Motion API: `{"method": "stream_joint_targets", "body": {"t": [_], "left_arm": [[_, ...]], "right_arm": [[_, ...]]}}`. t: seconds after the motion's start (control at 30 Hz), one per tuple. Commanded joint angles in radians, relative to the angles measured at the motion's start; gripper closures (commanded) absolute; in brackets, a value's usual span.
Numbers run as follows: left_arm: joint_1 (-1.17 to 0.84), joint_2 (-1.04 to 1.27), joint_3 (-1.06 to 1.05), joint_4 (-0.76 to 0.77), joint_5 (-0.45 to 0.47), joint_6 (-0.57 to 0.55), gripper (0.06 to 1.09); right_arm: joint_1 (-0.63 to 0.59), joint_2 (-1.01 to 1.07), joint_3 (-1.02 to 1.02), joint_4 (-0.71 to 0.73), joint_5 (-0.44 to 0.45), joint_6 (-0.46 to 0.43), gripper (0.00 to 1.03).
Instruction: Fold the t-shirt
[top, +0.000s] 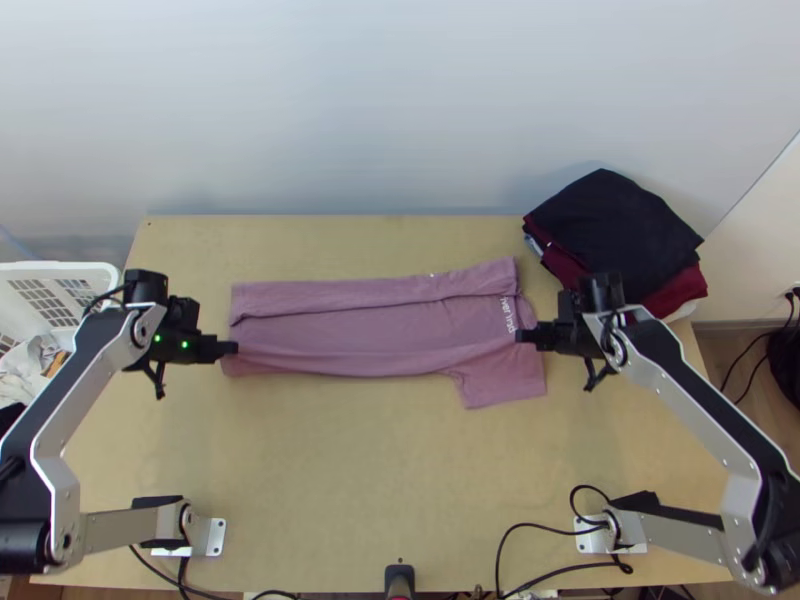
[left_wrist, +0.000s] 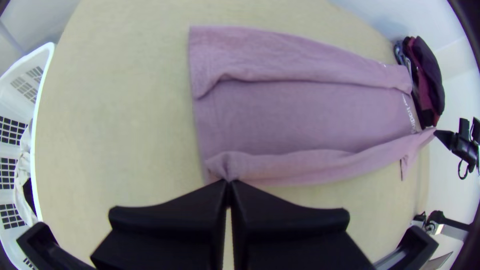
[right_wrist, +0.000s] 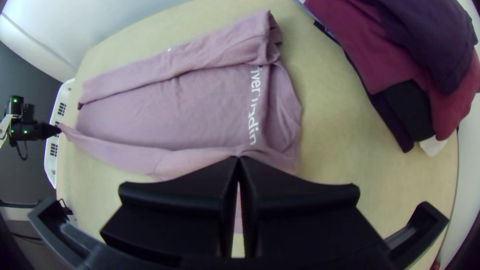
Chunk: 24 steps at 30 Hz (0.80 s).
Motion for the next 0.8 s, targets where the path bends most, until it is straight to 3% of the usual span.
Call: {"method": "stream_joint_targets", "body": {"t": [0.0, 0.77], "left_arm": [[0.006, 0.059, 0.063, 0.027, 0.012, -0.058, 1.05], [0.005, 0.391, 0.389, 0.055, -0.02, -0.133, 1.05]], "right_arm": [[-0.01, 0.071, 0.065, 0.029, 0.019, -0.011, 1.0], [-0.018, 0.54, 0.539, 0.04, 0.039, -0.015, 1.0]]}}
